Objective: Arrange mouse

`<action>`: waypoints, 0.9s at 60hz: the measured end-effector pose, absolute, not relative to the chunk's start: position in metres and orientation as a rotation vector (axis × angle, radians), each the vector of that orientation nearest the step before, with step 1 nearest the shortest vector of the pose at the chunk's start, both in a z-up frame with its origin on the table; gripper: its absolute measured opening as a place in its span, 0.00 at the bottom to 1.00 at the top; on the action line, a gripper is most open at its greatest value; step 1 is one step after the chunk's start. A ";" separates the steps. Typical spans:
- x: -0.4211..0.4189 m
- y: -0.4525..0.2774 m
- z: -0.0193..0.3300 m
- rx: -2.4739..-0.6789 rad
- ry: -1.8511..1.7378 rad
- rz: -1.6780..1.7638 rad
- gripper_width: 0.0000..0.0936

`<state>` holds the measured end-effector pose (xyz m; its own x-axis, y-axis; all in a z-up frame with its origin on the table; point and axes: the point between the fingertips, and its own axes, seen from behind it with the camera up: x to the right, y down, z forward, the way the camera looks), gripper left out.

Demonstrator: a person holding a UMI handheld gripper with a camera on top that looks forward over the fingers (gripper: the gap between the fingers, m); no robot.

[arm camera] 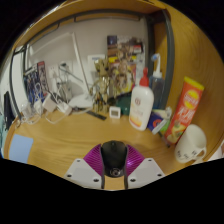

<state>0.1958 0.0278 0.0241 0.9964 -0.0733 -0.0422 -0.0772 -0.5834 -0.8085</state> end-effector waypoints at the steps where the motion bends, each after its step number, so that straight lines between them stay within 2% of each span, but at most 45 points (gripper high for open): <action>1: 0.196 0.028 0.034 -2.181 0.104 -0.003 0.27; 9: 0.168 0.039 0.139 -2.046 0.083 0.013 0.28; 17: 0.100 0.040 0.240 -1.915 0.077 0.077 0.28; 22: 0.040 0.034 0.278 -1.871 0.058 0.136 0.28; 25: 0.001 0.030 0.288 -1.863 0.037 0.159 0.27; 30: -0.069 0.026 0.286 -1.880 0.007 0.201 0.27; 35: -0.130 0.024 0.263 -1.922 -0.010 0.228 0.27; 45: -0.224 0.022 0.178 -2.057 -0.057 0.228 0.27; 54: -0.266 0.014 0.099 -2.173 -0.103 0.166 0.27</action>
<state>-0.2660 0.0135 0.0995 0.9874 0.1364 -0.0804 0.0119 -0.5703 -0.8214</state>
